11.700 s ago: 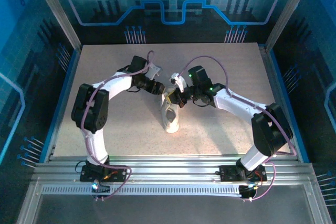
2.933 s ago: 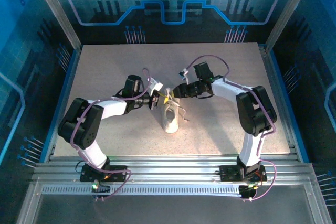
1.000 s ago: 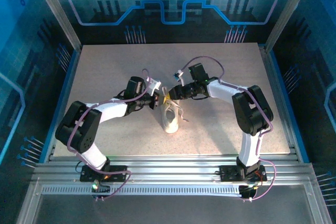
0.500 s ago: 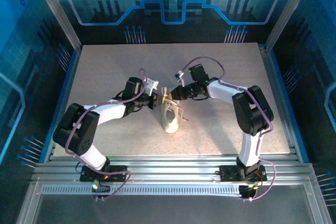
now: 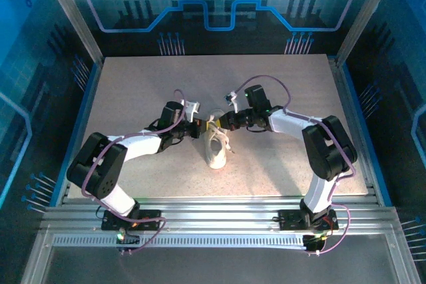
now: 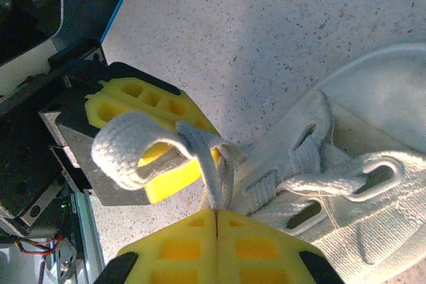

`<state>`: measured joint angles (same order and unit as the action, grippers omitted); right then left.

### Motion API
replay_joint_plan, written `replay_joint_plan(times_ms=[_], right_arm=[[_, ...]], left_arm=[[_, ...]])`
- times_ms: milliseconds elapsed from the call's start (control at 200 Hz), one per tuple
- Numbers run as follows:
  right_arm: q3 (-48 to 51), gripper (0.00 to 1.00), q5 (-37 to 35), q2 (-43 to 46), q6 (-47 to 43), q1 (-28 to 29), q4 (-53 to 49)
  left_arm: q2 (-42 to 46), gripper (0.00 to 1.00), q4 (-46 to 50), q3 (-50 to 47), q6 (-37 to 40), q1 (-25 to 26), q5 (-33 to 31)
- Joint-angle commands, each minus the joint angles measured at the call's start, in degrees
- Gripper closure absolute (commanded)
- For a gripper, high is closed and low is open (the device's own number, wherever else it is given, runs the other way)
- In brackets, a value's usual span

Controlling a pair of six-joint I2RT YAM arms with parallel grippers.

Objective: Tie the shoes

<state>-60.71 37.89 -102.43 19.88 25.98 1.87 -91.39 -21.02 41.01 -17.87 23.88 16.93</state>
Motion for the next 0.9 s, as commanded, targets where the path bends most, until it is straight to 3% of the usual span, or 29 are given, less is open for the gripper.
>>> replay_joint_plan(times_ms=[0, 215, 350, 896], right_arm=[[0.9, 1.00, 2.0, 1.3, -1.4, 0.7, 1.3], [1.0, 1.00, 2.6, 1.0, -2.9, 1.6, 0.6], [0.6, 0.90, 1.9, 0.5, -4.2, 1.6, -1.1], [-1.6, 0.70, 2.3, -1.1, -6.8, 2.6, -2.7]], left_arm=[[1.2, 1.00, -2.0, -0.5, -2.8, 0.0, -4.3], [-0.1, 1.00, -4.7, -0.8, -5.9, 1.3, -5.9], [-0.9, 1.00, -5.2, -0.3, -6.9, 2.0, -6.3], [-1.2, 1.00, -3.9, 0.4, -6.9, 2.0, -5.7]])
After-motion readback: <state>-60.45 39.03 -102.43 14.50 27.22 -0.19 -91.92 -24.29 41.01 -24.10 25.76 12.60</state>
